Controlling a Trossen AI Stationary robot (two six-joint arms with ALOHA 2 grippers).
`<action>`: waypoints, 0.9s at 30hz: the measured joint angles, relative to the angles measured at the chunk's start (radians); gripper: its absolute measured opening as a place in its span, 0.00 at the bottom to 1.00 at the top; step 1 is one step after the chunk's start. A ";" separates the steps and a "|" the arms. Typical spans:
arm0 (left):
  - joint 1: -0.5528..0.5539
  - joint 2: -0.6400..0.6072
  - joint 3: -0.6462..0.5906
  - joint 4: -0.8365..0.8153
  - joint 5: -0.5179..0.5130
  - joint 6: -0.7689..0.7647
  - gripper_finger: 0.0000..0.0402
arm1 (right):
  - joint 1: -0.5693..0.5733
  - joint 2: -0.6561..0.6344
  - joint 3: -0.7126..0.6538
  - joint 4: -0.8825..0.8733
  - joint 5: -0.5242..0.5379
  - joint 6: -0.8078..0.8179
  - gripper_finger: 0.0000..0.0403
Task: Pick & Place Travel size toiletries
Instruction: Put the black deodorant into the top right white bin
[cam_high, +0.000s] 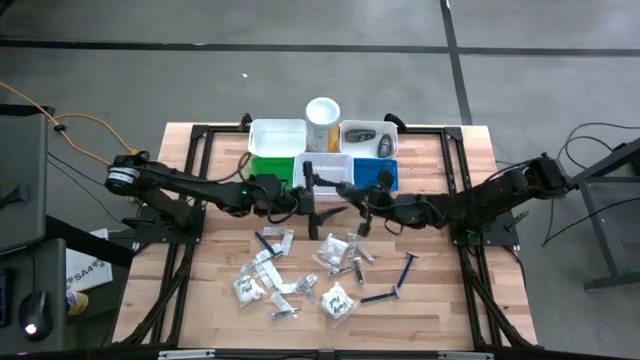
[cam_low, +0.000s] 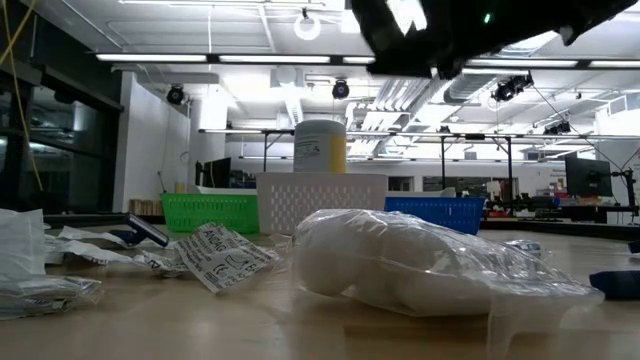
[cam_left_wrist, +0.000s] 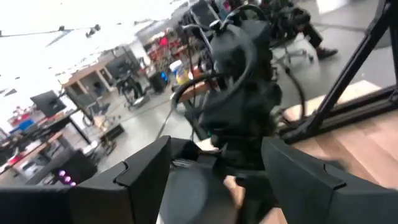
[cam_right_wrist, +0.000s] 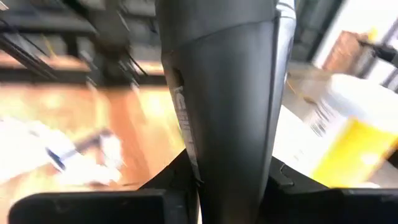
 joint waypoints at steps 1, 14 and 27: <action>0.000 -0.017 0.000 -0.026 -0.002 0.000 0.62 | -0.016 -0.005 -0.001 -0.029 0.000 0.003 0.20; 0.000 -0.297 0.000 -0.734 -0.085 -0.271 0.62 | -0.492 -0.029 0.000 -0.283 -0.028 -0.173 0.20; 0.001 -0.309 0.000 -0.967 -0.093 -0.376 0.62 | -0.816 0.223 0.349 -0.796 -0.269 -0.340 0.20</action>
